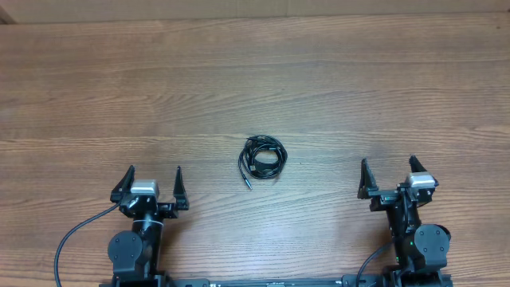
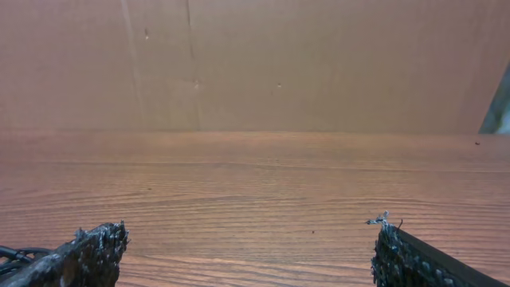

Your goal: Untangle cables

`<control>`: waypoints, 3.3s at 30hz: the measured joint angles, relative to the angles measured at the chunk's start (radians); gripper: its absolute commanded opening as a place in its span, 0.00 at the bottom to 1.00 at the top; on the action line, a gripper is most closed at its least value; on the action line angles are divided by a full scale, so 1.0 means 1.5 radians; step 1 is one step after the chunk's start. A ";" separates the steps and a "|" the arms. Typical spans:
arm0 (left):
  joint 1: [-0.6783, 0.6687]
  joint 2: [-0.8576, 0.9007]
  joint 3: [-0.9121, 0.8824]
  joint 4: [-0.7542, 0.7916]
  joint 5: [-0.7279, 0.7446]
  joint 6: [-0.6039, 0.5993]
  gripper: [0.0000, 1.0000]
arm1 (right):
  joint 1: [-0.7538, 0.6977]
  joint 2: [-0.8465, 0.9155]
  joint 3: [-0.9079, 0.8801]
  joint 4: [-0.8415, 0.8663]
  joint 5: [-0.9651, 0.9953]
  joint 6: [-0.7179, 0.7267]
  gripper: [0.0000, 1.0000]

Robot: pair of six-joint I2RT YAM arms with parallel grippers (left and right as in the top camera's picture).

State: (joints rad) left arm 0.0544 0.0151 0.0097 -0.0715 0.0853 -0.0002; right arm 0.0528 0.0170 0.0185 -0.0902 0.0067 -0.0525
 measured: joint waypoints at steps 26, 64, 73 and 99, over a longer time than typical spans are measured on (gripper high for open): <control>0.000 0.000 0.000 0.000 0.000 0.000 0.99 | 0.000 0.000 0.000 0.000 0.000 0.000 1.00; 0.000 0.000 -0.001 0.017 0.017 -0.024 1.00 | 0.000 0.000 0.000 0.000 0.000 0.000 1.00; 0.000 0.000 -0.002 0.253 0.307 -0.340 1.00 | 0.000 0.000 0.000 0.000 0.000 0.000 1.00; 0.000 0.566 0.960 -0.725 0.414 -0.150 1.00 | 0.000 0.001 0.000 0.000 -0.002 0.000 1.00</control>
State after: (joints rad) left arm 0.0540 0.8639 1.4498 -1.1595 0.7067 -0.2253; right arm 0.0528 0.0189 0.0185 -0.0902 0.0044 -0.0525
